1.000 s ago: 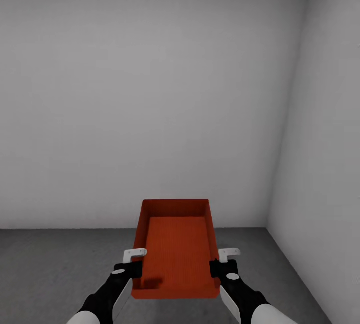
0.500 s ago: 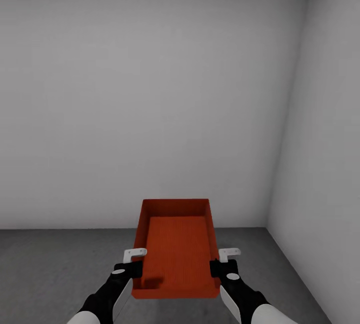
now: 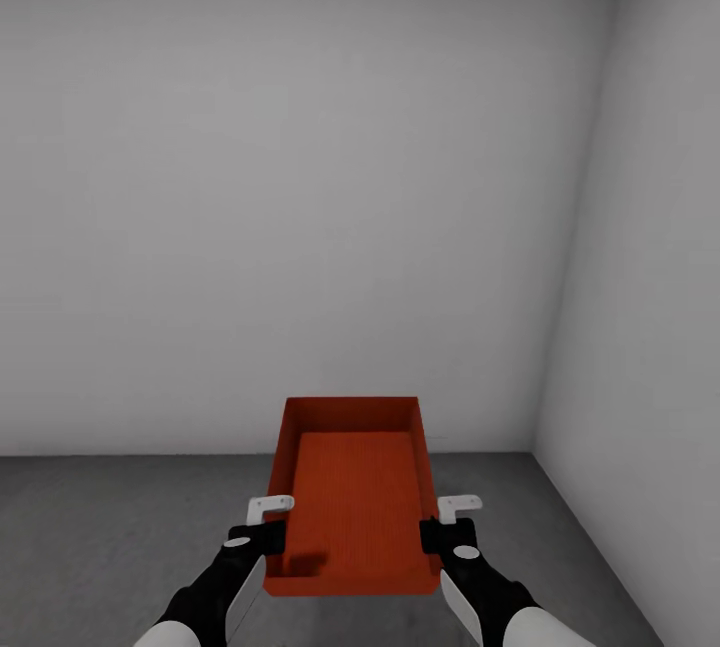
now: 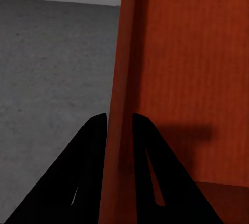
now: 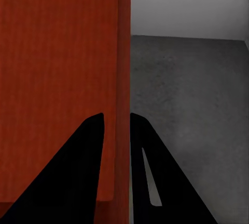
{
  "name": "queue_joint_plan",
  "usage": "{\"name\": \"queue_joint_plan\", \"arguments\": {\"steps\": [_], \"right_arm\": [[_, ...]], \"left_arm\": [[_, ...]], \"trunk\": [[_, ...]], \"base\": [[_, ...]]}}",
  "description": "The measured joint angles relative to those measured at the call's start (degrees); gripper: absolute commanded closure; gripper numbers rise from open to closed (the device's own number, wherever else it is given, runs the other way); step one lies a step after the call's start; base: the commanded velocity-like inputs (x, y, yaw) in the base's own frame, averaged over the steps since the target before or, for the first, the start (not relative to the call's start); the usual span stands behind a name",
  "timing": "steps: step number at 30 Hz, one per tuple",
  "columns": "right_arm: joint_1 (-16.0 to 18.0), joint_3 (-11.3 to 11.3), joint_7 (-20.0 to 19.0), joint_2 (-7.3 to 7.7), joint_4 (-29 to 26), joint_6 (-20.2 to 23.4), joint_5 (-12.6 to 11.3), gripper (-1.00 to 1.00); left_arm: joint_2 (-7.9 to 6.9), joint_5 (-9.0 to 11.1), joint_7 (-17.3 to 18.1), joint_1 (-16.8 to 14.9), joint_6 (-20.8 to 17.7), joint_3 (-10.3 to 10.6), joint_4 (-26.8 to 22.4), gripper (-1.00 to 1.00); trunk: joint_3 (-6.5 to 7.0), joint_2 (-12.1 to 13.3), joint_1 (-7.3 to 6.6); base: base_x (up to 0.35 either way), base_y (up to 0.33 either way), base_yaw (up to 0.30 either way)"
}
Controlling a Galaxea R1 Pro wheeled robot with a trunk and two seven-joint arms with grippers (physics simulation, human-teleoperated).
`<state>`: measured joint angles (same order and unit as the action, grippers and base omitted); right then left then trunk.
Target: Move the two storage containers from the living room to the garage. In the garage, place one container on the floor and stack the other container on top of it (either order is fine).
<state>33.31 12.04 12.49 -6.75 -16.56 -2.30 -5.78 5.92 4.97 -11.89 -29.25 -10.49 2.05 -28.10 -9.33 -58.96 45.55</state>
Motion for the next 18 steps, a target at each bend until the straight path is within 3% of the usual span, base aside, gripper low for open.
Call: {"name": "queue_joint_plan", "arguments": {"steps": [18], "right_arm": [[0.01,0.14,0.11,0.00,0.01,0.22,0.05,1.00]], "left_arm": [[0.03,0.22,-0.17,0.02,-0.07,0.10,0.06,1.00]], "trunk": [[-1.64,0.00,0.00]], "base": [[0.000,0.000,0.000]]}}
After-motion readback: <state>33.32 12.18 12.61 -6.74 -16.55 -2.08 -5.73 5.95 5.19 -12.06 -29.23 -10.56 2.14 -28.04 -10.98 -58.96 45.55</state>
